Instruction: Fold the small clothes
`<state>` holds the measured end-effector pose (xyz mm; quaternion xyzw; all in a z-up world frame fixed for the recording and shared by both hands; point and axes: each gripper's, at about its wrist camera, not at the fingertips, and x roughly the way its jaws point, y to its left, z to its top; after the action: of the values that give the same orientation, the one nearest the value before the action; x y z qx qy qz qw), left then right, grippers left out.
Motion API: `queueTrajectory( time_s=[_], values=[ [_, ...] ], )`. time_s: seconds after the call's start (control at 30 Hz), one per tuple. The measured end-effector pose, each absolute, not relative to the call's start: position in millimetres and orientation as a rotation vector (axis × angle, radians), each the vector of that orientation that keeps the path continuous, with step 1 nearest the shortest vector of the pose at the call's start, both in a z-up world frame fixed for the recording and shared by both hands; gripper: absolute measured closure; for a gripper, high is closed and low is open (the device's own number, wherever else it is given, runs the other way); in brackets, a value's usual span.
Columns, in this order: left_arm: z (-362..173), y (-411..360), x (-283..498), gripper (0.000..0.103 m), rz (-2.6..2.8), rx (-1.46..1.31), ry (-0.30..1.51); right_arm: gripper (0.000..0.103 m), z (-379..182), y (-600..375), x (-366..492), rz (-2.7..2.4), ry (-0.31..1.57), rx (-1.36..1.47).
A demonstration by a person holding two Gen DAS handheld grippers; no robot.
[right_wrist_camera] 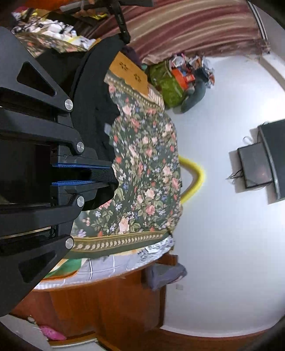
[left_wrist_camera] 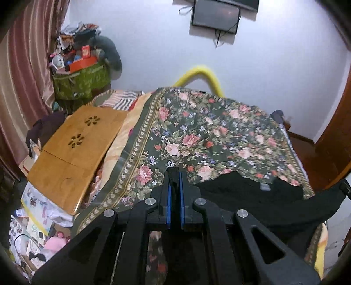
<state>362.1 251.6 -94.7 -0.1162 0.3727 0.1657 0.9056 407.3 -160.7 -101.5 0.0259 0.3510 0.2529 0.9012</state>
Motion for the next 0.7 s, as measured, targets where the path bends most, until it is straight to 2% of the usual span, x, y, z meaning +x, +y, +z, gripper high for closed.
queueTrajectory(
  time_s=[0.3,0.43,0.47,0.5,0.53,0.57,0.6,0.63,0.67,0.7],
  values=[
    [-173,270,437,0.098,0.328,-0.182,0.883,0.095,-160,-142,472,0.487,0.87,0.02],
    [-188,266,451,0.096,0.282,-0.14,0.907,0.094,-169,-139,481,0.51,0.906,0.008],
    [-188,265,452,0.091,0.277,-0.135,0.908,0.093,-167,-139,481,0.51,0.907,0.008],
    [-187,265,453,0.079,0.276,-0.135,0.906,0.092,-164,-141,481,0.512,0.909,0.014],
    [-185,266,452,0.071,0.28,-0.14,0.902,0.086,-163,-141,482,0.516,0.91,0.022],
    [-181,268,450,0.053,0.284,-0.154,0.887,0.075,-160,-143,482,0.514,0.907,0.033],
    [-174,271,445,0.04,0.292,-0.169,0.855,0.068,-155,-146,481,0.5,0.891,0.035],
    [-169,273,440,0.038,0.306,-0.174,0.824,0.053,-150,-147,478,0.49,0.87,0.029],
    [-164,273,436,0.035,0.32,-0.172,0.806,0.044,-141,-149,472,0.486,0.829,0.022],
    [-159,274,431,0.034,0.333,-0.16,0.797,0.042,-137,-150,469,0.489,0.808,0.021]
  ],
)
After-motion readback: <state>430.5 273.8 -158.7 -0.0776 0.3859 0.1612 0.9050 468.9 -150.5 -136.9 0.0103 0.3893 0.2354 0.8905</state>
